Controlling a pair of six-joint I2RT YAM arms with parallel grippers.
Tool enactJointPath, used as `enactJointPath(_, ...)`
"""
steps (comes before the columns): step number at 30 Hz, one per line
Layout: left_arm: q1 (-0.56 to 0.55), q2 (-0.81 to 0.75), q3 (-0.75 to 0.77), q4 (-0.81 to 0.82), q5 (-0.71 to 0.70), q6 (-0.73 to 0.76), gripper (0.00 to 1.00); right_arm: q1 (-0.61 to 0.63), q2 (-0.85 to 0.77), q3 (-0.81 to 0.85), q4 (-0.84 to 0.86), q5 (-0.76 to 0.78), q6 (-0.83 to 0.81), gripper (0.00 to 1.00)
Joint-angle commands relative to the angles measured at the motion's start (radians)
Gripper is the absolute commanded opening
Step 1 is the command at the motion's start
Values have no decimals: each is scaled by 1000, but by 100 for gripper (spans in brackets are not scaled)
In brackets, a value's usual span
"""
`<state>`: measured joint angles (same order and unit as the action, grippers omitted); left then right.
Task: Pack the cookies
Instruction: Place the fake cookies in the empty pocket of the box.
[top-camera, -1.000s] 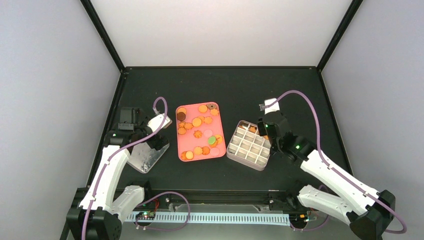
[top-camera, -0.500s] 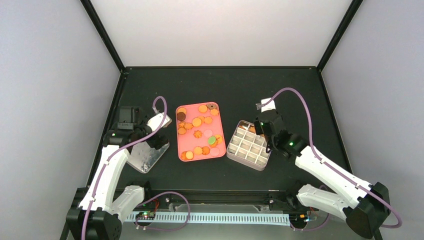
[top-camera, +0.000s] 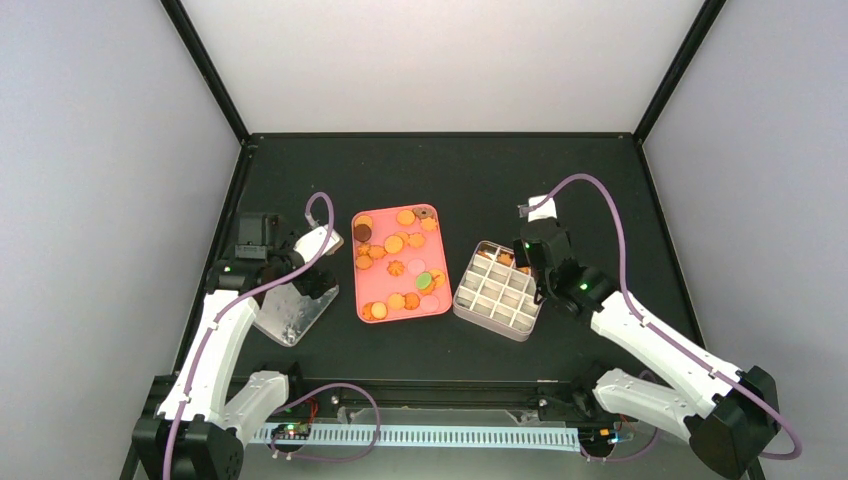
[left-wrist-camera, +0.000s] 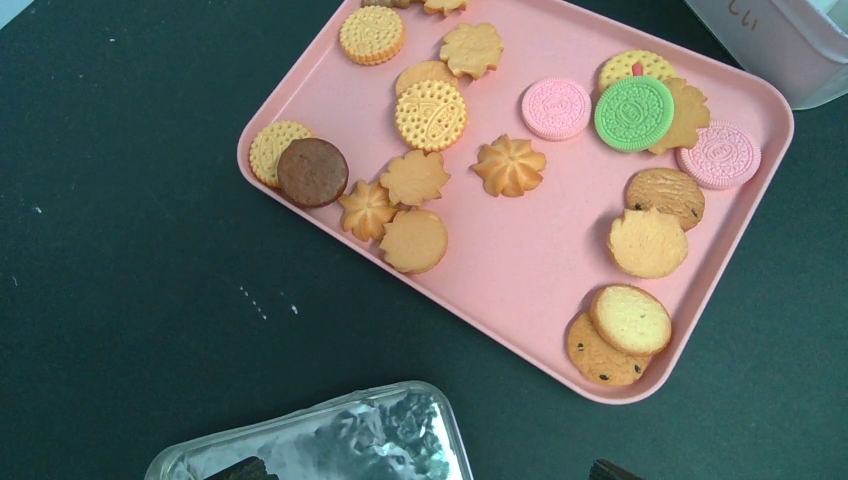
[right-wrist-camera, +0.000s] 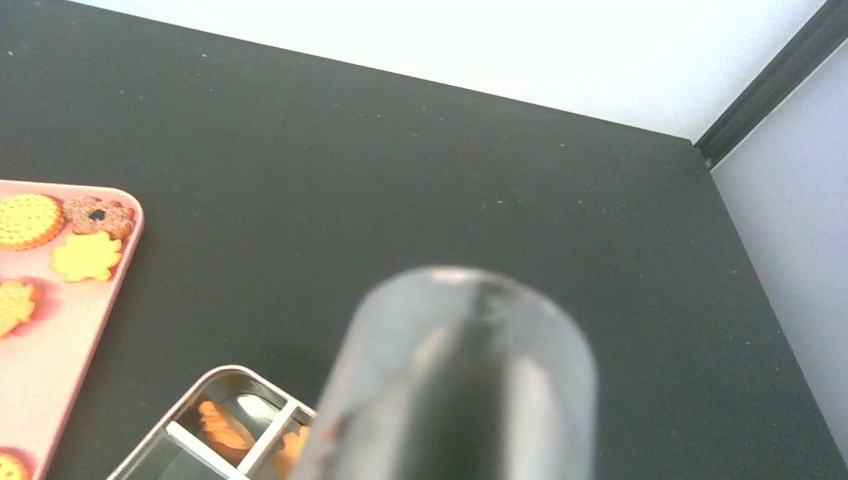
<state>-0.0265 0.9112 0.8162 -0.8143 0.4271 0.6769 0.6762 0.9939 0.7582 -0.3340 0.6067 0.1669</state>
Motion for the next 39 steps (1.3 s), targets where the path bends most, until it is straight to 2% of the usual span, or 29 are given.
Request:
enactJointPath(1,7,-3,28,-6,12,1,84,-8,-23,8,3,39,15,23)
enactJointPath(8,8,-2,25,-3,15,-2,84,-10,-35,19,-7,50,-23,8)
enactJointPath(22,8,-1,29,-6,21,-4,84,-10,-47,17,-21,-48,-143,1)
enactJointPath(33,7,-3,32,-14,25,4,84,-32,-30,11,-69,-149,-159,2)
enactJointPath(39,7,-3,34,-17,28,4,84,-45,-30,18,-85,-154,-156,8)
